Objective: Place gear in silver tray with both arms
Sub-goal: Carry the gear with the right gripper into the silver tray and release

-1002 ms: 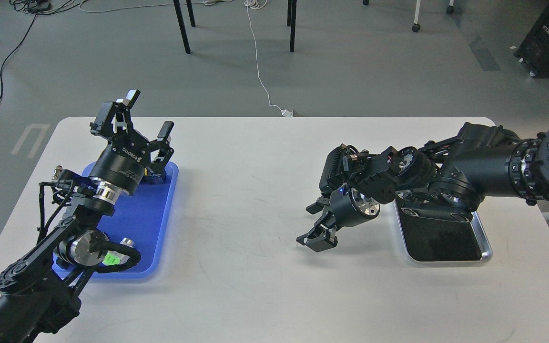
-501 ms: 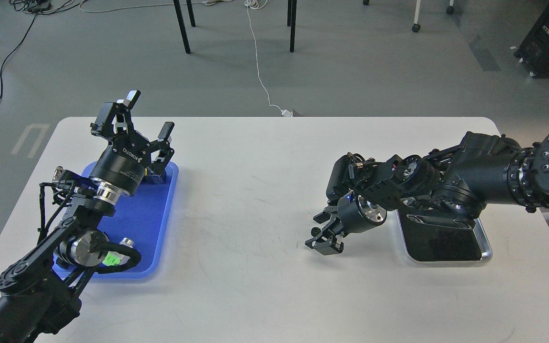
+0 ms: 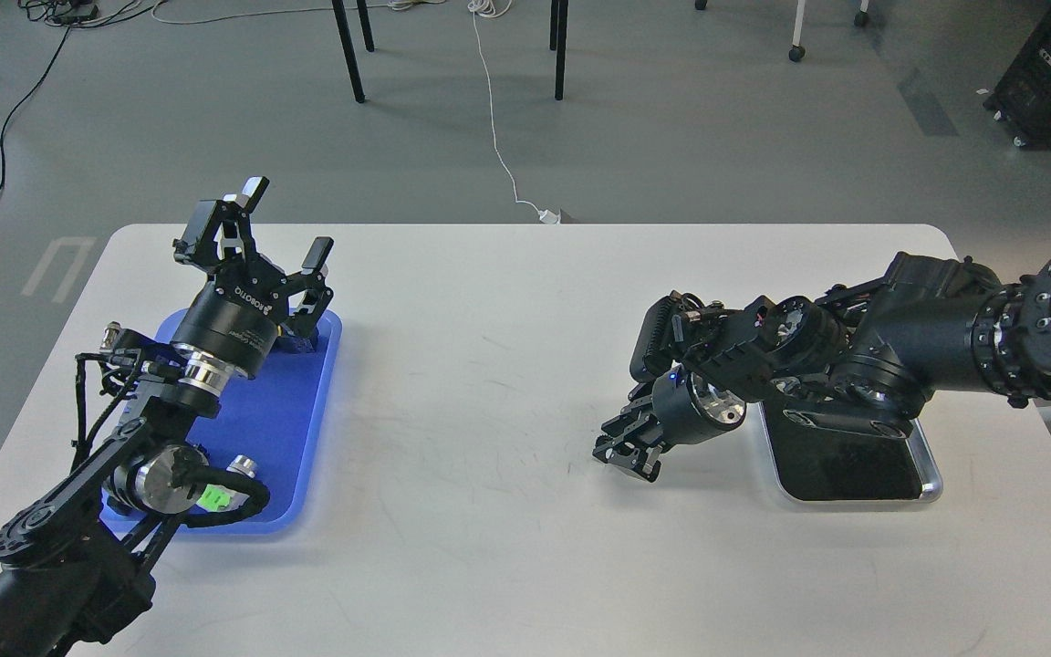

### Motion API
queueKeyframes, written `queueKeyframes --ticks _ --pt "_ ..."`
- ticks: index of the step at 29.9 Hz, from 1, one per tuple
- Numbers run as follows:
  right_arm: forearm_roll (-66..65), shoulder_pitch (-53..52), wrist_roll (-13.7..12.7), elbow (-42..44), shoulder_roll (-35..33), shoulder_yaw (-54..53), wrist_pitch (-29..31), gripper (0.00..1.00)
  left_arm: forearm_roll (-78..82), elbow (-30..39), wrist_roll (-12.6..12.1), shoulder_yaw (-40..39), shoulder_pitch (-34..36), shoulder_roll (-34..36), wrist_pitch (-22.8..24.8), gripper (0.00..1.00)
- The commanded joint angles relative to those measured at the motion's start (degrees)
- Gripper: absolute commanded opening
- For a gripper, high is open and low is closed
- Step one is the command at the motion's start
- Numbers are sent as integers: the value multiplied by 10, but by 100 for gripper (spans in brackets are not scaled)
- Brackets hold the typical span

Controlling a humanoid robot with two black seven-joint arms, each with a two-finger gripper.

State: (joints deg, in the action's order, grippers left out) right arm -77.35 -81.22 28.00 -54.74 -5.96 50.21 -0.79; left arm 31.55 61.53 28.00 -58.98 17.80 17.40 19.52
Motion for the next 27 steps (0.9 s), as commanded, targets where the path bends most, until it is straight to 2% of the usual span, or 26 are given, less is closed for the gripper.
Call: queueKeyframes --ticks 1,8,11,16,21,27 --pt "0 -1 0 1 0 0 0 9 0 0 0 0 0 1 1 98" --pt "2 -3 0 1 -5 -6 -4 8 0 0 0 -1 0 1 0 98" --pt "2 -10 0 -1 -26 -17 -9 8 0 5 0 -1 0 1 0 98" --pt "2 -46 0 -15 -100 -28 -28 8 0 12 0 0 0 1 0 98" --pt "-4 -67 0 -65 -207 -31 -31 9 0 12 0 0 0 -3 0 98" --pt "-15 -36 0 -92 -330 -38 -37 10 0 12 0 0 0 -4 1 98"
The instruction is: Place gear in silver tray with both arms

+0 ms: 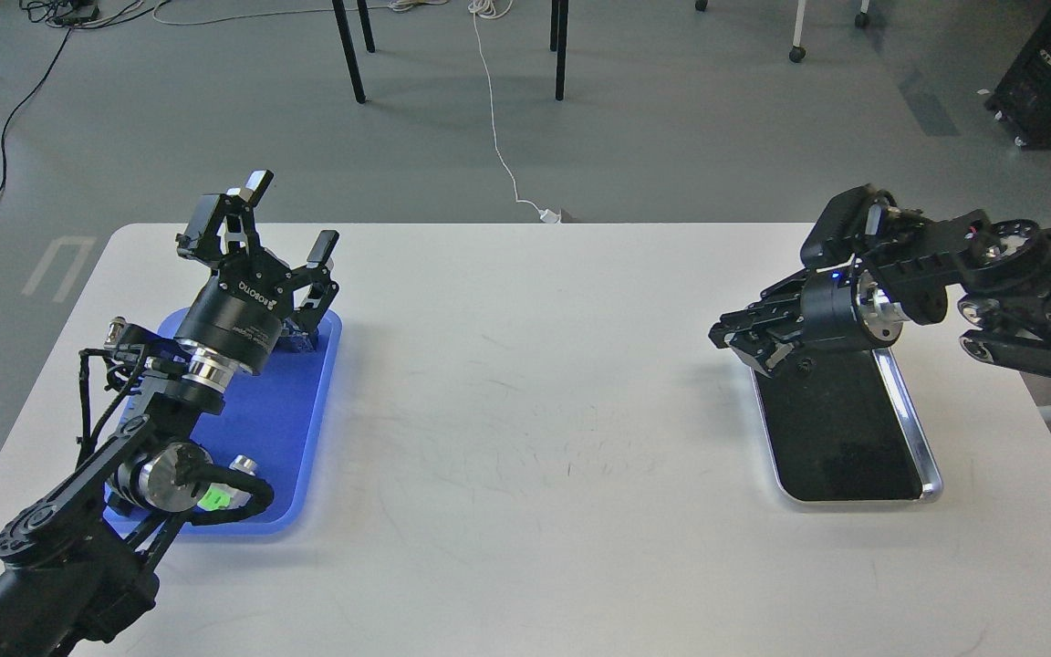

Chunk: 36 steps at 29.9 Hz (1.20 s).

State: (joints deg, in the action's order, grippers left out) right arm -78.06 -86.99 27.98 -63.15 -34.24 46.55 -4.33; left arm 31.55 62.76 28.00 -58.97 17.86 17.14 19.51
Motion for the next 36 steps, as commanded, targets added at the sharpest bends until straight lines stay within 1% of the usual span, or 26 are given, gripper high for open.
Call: queueKeyframes --ticks 1,4,7,14,18,22,25,26,30,32,34,36 --pt "-12 32 0 -8 -58 -2 -5 10 0 0 0 1 -1 -2 1 98" --pt "-24 60 0 -10 -90 -8 -24 11 0 10 0 2 -1 -2 1 98" --pt "-32 93 0 -8 -104 -10 -30 11 0 13 0 3 -1 -2 1 98" --pt "-32 146 0 12 -101 -31 -31 12 1 13 0 2 -2 -11 -1 98" --pt "-32 168 0 26 -93 -32 -31 15 1 13 0 2 -2 -12 -1 98" --pt "-32 174 0 27 -91 -33 -31 22 1 13 0 2 -2 -12 -1 98" --pt "-32 176 0 27 -91 -36 -31 32 1 13 0 2 -2 -12 -2 98" --pt "-32 177 0 27 -91 -38 -31 37 1 13 0 1 -2 -12 -2 98" --pt "-32 186 0 26 -92 -52 -31 66 1 17 0 1 -5 -12 -7 98" --pt "-31 190 0 22 -94 -66 -33 83 1 17 0 1 -5 -12 -7 98" --pt "-24 190 0 9 -100 -94 -47 91 1 19 0 1 -5 -12 -8 98" --pt "-20 190 0 -15 -115 -127 -57 94 1 20 0 1 -5 -12 -8 98"
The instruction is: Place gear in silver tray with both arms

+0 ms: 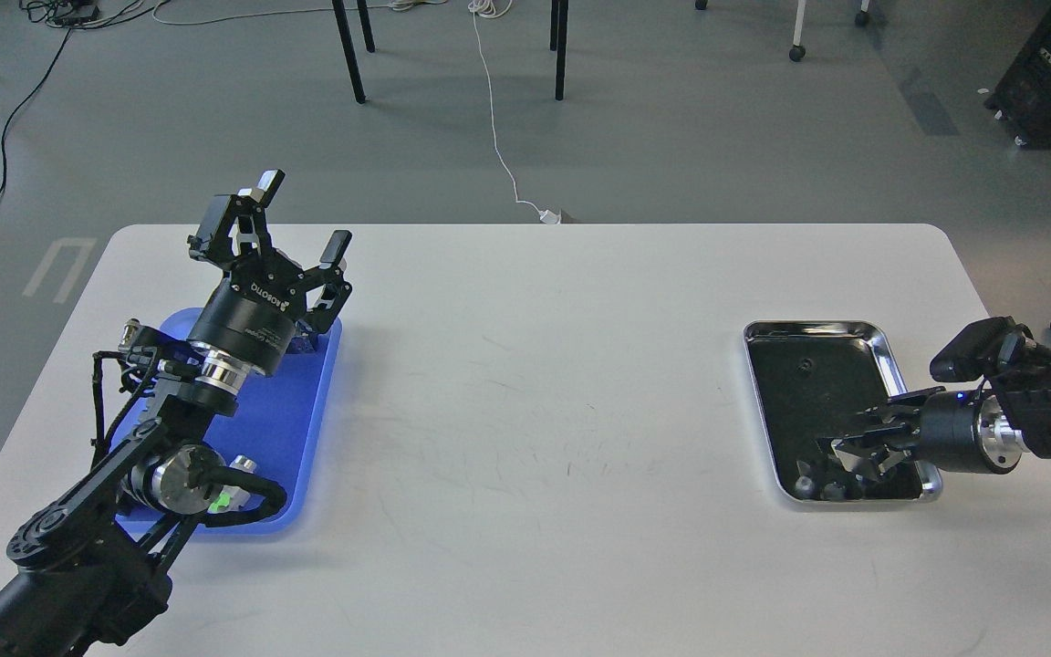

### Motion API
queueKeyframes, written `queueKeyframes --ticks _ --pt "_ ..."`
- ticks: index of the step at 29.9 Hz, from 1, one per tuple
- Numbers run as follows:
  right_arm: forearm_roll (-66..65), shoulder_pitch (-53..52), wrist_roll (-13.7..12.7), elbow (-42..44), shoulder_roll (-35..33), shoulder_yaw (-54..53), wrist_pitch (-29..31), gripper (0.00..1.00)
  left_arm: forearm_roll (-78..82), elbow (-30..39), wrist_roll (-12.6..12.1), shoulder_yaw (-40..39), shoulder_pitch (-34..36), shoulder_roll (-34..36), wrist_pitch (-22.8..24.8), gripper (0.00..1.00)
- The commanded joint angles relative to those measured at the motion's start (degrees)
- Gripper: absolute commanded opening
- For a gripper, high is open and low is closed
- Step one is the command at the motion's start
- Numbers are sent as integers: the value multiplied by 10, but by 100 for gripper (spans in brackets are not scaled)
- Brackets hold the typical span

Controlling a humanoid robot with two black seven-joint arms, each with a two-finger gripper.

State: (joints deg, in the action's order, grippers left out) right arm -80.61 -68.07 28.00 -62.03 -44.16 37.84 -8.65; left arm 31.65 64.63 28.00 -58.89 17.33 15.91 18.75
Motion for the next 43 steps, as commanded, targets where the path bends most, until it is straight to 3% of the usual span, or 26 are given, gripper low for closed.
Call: queueKeyframes --ticks 1,6,10,16,21,28,33,43 --pt "7 0 0 -40 -30 -59 -14 94 0 1 0 0 0 0 0 98" --pt "63 12 0 -67 -72 -159 -15 95 0 1 0 1 -1 -1 0 98" --pt "264 51 0 -67 -60 -247 -16 95 0 1 0 1 -4 -6 0 98" --pt "580 145 0 -64 17 -383 -17 95 5 1 0 4 -13 -19 1 98" --pt "728 227 0 -61 85 -497 -16 95 24 1 0 7 -17 -44 -1 98" --pt "764 286 0 -66 151 -562 -9 97 78 -8 0 7 -18 -63 -15 98" --pt "764 286 0 -66 155 -566 4 99 76 -13 -29 3 -29 -60 -16 98" --pt "754 283 0 -68 168 -567 2 99 75 -10 -25 -1 -30 -67 -16 98"
